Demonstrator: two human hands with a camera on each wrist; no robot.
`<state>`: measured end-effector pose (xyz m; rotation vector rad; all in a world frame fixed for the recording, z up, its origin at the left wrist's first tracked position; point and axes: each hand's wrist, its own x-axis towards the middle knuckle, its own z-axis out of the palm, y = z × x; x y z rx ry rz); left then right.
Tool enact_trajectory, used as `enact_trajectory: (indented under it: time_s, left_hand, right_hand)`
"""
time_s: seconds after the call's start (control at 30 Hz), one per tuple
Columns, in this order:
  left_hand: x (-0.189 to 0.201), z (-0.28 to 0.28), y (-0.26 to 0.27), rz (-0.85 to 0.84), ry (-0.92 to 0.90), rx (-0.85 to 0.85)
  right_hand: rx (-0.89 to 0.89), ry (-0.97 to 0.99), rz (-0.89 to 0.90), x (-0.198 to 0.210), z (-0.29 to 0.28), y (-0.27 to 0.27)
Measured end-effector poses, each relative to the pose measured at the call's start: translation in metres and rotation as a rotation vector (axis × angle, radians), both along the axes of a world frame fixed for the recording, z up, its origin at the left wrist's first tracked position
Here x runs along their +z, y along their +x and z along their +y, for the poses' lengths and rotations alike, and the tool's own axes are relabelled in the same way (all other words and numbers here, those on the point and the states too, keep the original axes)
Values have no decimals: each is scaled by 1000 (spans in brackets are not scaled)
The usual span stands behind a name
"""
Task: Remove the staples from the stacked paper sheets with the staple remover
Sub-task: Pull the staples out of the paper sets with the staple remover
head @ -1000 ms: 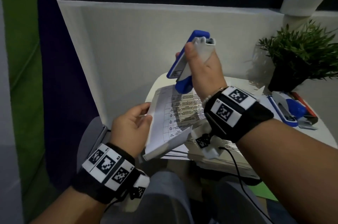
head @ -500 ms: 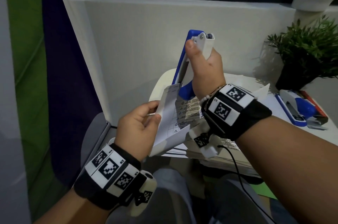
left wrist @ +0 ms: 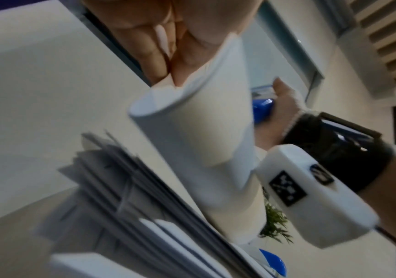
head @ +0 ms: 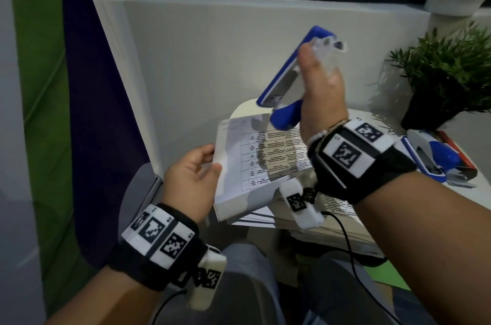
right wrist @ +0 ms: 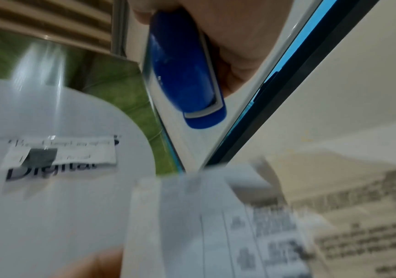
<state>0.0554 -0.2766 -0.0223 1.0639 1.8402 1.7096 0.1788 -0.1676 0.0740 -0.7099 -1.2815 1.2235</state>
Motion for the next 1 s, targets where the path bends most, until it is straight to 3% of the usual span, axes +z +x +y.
enact_trajectory:
  time_s: [0.1, 0.23, 0.33, 0.47, 0.57, 0.7, 0.77, 0.83, 0.93, 1.0]
  left_hand:
    - [-4, 4, -13, -68, -1, 66]
    - [-4, 3, -28, -2, 8, 191]
    - [-5, 0, -33, 295, 25, 195]
    - [-16, -4, -31, 716, 79, 41]
    - [-19, -4, -26, 862, 42, -37]
    - [-16, -3, -21, 894, 68, -65]
    - [-15, -4, -19, 876, 100, -58]
    - [-13, -5, -16, 722, 128, -22]
    - [0, -3, -7, 197, 108, 62]
    - [6, -2, -2, -22, 82, 59]
  right_hand:
    - [-97, -68, 118, 8, 4, 16]
    - [-212, -106, 151, 15, 7, 46]
    - [-237, -105, 176, 30, 12, 66]
    - [-193, -54, 151, 43, 14, 76]
    - [-215, -77, 72, 37, 10, 70]
    - [-223, -80, 63, 22, 6, 61]
    - [-211, -69, 59, 16, 6, 58]
    - [-204, -53, 52, 9, 7, 56]
    - [-189, -25, 25, 1, 6, 50]
    - [-179, -8, 0, -3, 4, 45]
